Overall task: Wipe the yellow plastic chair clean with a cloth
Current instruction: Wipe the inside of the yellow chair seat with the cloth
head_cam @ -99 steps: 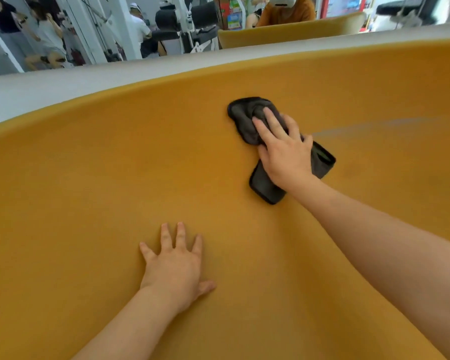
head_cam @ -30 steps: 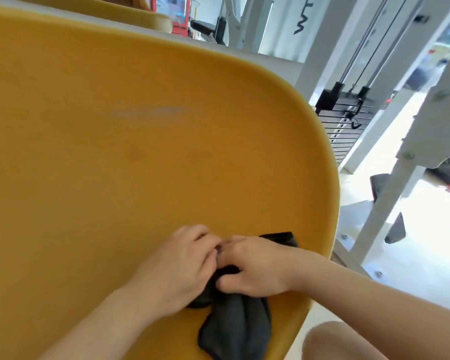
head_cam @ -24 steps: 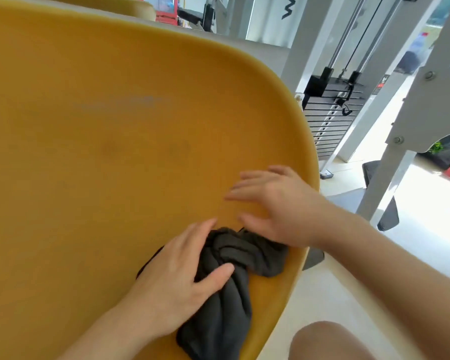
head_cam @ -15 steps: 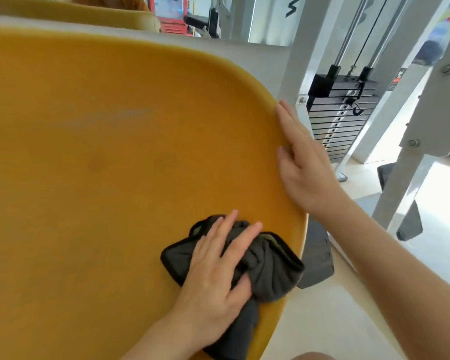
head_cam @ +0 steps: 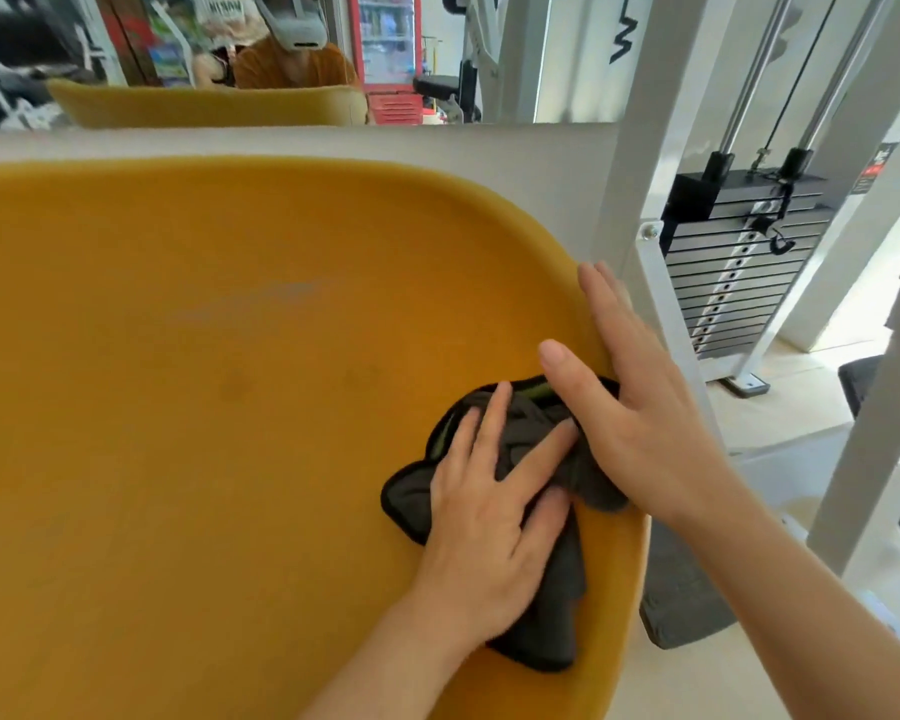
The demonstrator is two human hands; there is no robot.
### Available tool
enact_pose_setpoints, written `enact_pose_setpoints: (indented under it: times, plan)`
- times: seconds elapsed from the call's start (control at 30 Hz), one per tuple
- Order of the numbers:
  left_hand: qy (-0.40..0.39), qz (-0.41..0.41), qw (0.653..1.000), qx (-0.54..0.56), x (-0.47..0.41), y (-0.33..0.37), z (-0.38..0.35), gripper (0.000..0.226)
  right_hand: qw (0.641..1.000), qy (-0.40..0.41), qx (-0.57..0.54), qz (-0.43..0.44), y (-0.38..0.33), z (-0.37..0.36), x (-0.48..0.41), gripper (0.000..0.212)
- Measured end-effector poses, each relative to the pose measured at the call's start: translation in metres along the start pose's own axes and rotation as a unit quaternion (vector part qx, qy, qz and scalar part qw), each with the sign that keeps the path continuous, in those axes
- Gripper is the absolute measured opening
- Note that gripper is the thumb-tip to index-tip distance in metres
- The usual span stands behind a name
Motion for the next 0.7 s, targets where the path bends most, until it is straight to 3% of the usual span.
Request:
enact_pose_setpoints:
  times: [0.07,0.2,0.27,0.37,0.43,0.53,0.63,0.7]
  plan:
    - [0.069,-0.002,0.997,-0.036,-0.040,-0.019,0.003,0.047,1.000,0.013,-0.015,0.004,0.002,0.001,-0.002,0.074]
    - [0.171,0.116,0.977,-0.051,-0.123,-0.054,0.034,0.050,0.999,0.029,0.023,0.026,0.004,-0.004,-0.002,0.065]
    - [0.165,0.146,0.974,-0.050,-0.127,-0.049,0.036,0.053,0.996,0.042,0.065,0.043,-0.001,0.000,-0.006,0.064]
    - [0.050,0.089,0.992,-0.078,-0.070,-0.018,0.017,0.057,0.987,0.057,0.141,0.045,-0.023,0.009,-0.036,0.061]
    - [-0.007,0.087,0.991,-0.102,-0.043,-0.013,0.010,0.055,0.988,0.000,0.156,0.017,-0.040,0.008,-0.073,0.063]
    - [0.030,0.086,0.979,-0.182,-0.084,-0.047,0.025,0.058,0.993,-0.056,0.097,-0.036,-0.061,-0.006,-0.112,0.061]
    - [0.077,0.085,0.954,-0.278,-0.139,-0.097,0.063,0.057,0.972,0.020,0.234,0.006,-0.060,-0.020,-0.114,0.058]
    - [0.110,0.123,0.932,-0.322,-0.155,-0.135,0.099,0.054,0.961,0.050,0.269,0.040,-0.055,-0.023,-0.112,0.058]
Point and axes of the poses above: each hand's wrist, its own x-axis away from the middle knuckle, its own z-axis out of the back of the hand, y = z × x, the point moved 2 cm from there along -x, towards the middle knuckle, and after that the axes turned 15 degrees about -z, right-handed, at the moved point
